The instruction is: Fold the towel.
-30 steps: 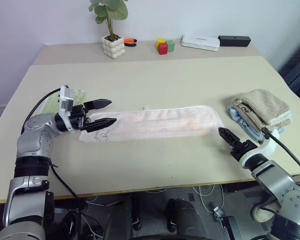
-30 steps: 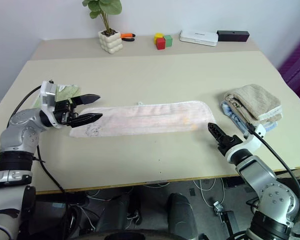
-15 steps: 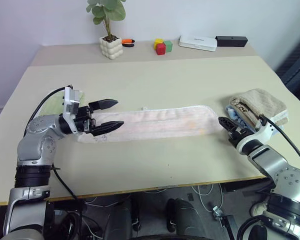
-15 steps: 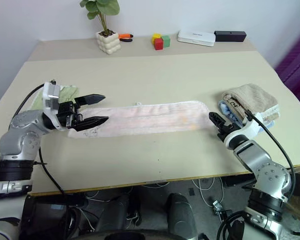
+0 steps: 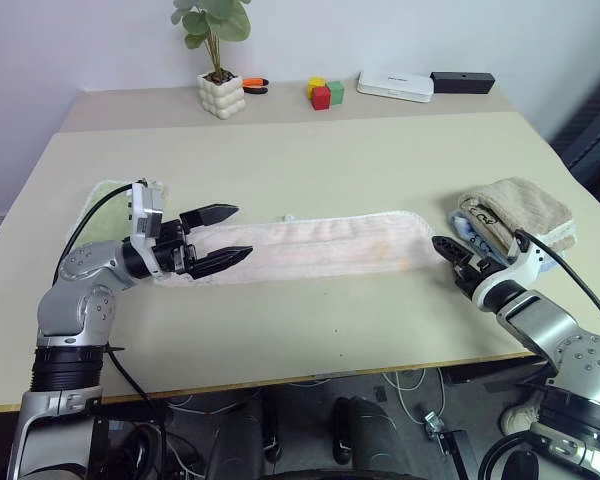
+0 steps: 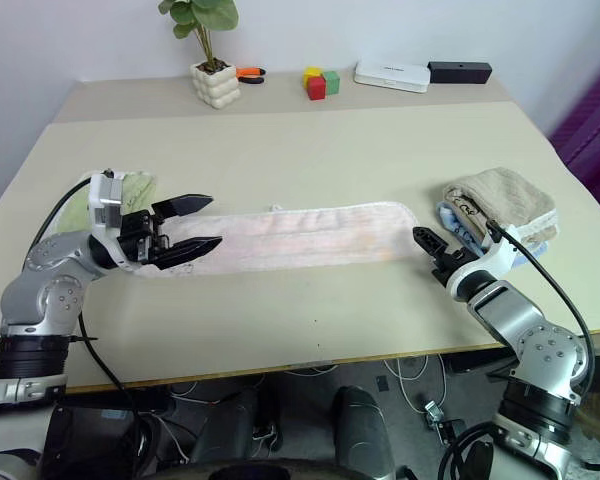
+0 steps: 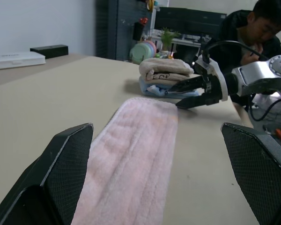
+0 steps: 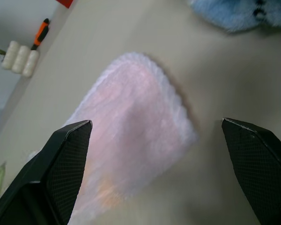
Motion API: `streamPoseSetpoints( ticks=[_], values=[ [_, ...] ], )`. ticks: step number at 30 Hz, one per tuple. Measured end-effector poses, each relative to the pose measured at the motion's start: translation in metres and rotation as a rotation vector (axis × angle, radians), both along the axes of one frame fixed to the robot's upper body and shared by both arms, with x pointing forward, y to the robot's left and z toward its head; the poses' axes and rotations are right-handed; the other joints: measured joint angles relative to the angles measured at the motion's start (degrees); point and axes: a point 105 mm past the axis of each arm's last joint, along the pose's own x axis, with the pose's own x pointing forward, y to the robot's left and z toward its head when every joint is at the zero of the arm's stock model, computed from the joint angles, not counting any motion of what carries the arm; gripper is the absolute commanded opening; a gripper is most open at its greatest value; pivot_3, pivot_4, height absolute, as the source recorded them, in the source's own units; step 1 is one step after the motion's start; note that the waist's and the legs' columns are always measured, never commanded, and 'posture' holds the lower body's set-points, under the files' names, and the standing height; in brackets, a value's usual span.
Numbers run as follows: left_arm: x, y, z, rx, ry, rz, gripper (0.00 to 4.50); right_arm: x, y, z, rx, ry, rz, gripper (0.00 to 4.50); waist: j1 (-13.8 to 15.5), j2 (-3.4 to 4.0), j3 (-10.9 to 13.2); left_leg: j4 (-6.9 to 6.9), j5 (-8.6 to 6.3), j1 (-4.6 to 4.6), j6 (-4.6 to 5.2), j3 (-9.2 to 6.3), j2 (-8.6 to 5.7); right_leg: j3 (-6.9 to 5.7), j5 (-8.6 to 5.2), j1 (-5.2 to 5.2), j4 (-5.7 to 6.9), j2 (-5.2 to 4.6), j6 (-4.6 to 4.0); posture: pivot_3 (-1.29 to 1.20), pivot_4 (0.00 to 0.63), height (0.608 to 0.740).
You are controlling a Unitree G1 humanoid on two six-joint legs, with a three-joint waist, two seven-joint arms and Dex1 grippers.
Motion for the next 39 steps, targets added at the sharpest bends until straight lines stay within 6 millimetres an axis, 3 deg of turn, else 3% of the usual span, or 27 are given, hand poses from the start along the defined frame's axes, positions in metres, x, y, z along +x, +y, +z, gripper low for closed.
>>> streamPoseSetpoints(
  ticks=[12, 15, 20, 22, 28, 33, 39],
  values=[
    [0.003, 0.003, -0.002, -0.006, -0.007, 0.004, 4.48, 0.006, 0.021, 0.001, 0.082, -0.007, 0.024, 4.49, -0.84, 0.00, 0.00, -0.02, -0.01, -0.01, -0.01, 0.01, 0.02, 0.01, 0.03, -0.01, -0.09, 0.01, -0.05, 0.00, 0.150, 0.740],
    [0.003, 0.003, -0.001, -0.007, -0.012, 0.005, 4.50, 0.013, 0.025, -0.001, 0.103, -0.007, 0.017, 3.69, -1.44, 0.00, 0.00, -0.06, -0.01, -0.01, -0.01, 0.02, 0.01, 0.01, 0.03, -0.01, -0.11, 0.01, -0.04, 0.00, 0.150, 0.740],
    [0.003, 0.003, 0.000, -0.008, -0.023, 0.013, 4.50, 0.018, 0.026, -0.011, 0.104, 0.027, -0.003, 1.11, -1.33, 0.01, 0.01, -0.16, 0.03, -0.03, -0.04, 0.06, -0.01, 0.03, 0.03, -0.08, -0.11, 0.01, -0.04, 0.00, 0.150, 0.740],
    [0.004, 0.002, -0.001, -0.014, -0.024, 0.017, 4.50, 0.021, 0.028, -0.004, 0.099, 0.005, 0.007, 0.12, -1.31, -0.04, -0.02, -0.15, 0.03, -0.01, -0.04, 0.06, -0.01, 0.03, 0.03, -0.05, -0.12, 0.01, -0.04, 0.00, 0.150, 0.740],
    [0.006, 0.001, -0.003, -0.014, -0.026, 0.025, 4.50, 0.017, 0.021, -0.003, 0.058, 0.009, 0.009, 0.05, -0.81, -0.04, -0.02, -0.16, 0.01, -0.03, -0.02, 0.05, -0.09, 0.02, 0.04, -0.04, -0.19, -0.07, -0.04, 0.00, 0.150, 0.740],
    [0.009, 0.000, -0.008, -0.023, -0.007, 0.026, 4.50, 0.001, -0.005, -0.007, -0.174, 0.053, 0.024, 0.05, 0.28, 0.04, 0.03, -0.18, 0.00, -0.16, 0.00, 0.07, -0.13, 0.03, 0.03, -0.19, -0.22, -0.10, -0.04, 0.00, 0.150, 0.740],
    [0.014, -0.005, -0.005, -0.022, -0.024, 0.005, 4.50, 0.001, -0.010, 0.018, -0.402, -0.031, 0.098, 0.05, 0.30, 0.05, 0.04, -0.20, 0.01, -0.17, 0.00, 0.07, -0.10, 0.02, 0.03, -0.21, -0.21, -0.09, -0.04, 0.00, 0.150, 0.740]
  ],
)
